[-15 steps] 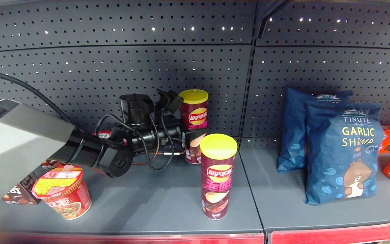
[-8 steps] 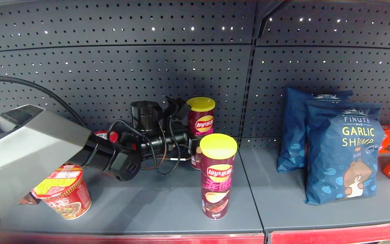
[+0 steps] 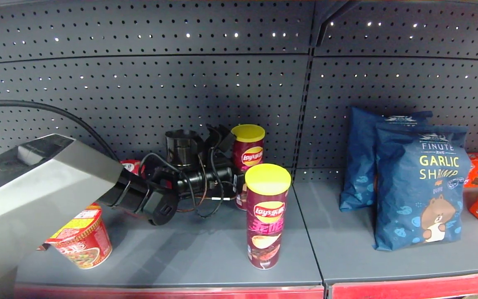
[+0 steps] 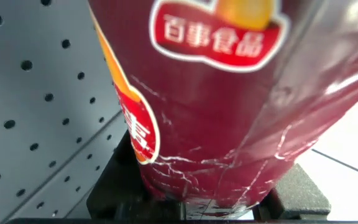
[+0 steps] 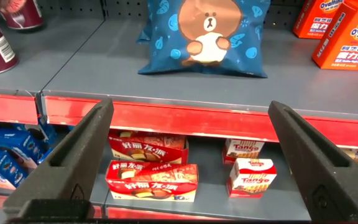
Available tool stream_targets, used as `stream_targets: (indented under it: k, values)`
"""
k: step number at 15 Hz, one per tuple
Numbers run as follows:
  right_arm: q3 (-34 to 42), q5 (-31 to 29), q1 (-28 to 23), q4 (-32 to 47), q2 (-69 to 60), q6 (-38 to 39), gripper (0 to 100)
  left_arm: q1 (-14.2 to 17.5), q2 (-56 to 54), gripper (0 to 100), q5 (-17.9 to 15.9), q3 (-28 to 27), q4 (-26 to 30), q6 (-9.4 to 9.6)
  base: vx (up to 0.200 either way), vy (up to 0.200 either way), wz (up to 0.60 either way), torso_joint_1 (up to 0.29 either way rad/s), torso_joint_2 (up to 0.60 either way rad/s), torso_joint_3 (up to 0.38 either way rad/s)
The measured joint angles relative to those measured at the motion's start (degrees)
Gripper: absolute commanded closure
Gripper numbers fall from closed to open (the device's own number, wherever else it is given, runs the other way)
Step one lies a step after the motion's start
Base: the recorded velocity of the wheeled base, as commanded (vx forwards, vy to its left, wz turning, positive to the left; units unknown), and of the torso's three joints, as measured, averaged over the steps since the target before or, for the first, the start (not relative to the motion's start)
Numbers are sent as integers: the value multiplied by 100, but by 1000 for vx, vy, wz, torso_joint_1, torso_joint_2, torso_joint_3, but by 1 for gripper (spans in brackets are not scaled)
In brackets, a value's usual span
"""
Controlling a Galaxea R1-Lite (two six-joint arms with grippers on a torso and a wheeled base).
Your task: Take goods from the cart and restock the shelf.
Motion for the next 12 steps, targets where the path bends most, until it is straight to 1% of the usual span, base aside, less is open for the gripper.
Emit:
stream_targets:
  k: [6,7,12]
  values:
    - [2,-5,2,0,0,13,0,-96,196,100,0,-205,-32,-17,0,0,0,0,0,0]
    - [2,-5,0,-2,0,13,0,-118,226,0,1,-235,-29,-17,0,0,0,0,0,0]
    - [2,-5,0,-2,0,24,0,-144,246,0,6,-218,-32,-17,0,0,0,0,0,0]
